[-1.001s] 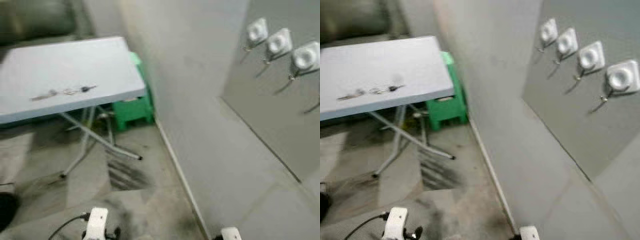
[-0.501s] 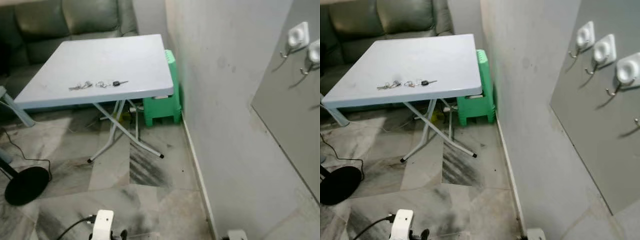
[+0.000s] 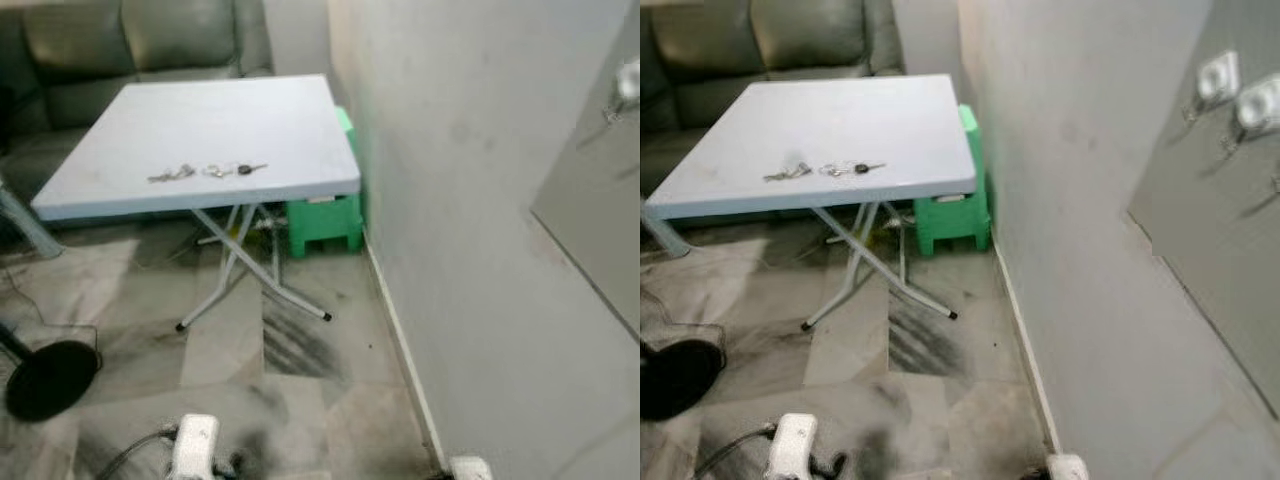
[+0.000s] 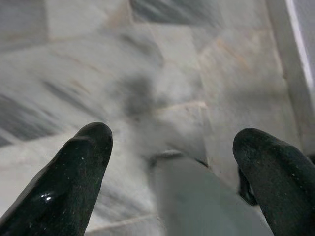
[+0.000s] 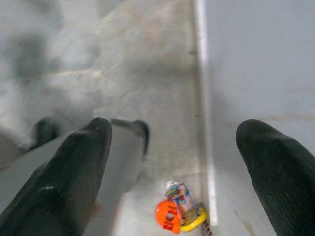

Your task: Hang keys on a hook

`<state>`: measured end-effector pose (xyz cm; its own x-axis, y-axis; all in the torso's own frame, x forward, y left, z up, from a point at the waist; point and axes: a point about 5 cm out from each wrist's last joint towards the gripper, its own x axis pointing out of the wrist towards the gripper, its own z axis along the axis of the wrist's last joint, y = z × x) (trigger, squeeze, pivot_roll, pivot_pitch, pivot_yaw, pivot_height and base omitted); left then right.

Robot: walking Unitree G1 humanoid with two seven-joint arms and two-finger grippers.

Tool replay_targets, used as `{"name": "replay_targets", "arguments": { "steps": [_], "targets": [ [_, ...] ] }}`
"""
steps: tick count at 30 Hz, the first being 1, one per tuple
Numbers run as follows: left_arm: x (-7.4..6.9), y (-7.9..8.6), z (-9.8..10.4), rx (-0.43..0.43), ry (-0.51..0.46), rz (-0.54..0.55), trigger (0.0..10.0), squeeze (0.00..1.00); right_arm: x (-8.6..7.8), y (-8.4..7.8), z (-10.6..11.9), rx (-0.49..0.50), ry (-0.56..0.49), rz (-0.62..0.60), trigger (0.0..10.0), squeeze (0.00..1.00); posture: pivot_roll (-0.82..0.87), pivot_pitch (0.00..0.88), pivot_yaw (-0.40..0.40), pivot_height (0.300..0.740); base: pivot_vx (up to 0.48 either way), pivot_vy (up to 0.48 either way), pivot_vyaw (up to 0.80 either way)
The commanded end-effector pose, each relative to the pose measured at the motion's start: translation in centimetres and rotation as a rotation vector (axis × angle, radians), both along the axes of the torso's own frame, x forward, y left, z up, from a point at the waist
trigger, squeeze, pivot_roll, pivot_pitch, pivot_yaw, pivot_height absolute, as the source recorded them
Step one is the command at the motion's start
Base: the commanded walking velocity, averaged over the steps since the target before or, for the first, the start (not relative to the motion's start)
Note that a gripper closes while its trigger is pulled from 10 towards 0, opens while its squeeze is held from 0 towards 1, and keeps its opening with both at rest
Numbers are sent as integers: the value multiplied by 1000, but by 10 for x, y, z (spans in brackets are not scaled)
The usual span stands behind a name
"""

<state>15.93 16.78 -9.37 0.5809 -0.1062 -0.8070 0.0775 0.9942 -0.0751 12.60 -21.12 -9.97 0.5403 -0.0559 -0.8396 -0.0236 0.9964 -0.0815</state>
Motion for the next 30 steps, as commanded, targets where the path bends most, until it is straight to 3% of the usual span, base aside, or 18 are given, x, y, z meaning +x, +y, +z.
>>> {"name": "replay_targets", "arguments": {
  "steps": [1, 30],
  "targets": [
    [4, 14, 3, 35, -8, 11, 10000, 0, 3, 12, -1, 26, -5, 9, 10000, 0, -74, 0, 24, 740, 0, 476, 0],
    [5, 11, 3, 26, -14, 23, 10000, 0, 0, 10, -2, 35, 6, -6, 10000, 0, -79, 0, 18, 740, 0, 477, 0]
  ]
}}
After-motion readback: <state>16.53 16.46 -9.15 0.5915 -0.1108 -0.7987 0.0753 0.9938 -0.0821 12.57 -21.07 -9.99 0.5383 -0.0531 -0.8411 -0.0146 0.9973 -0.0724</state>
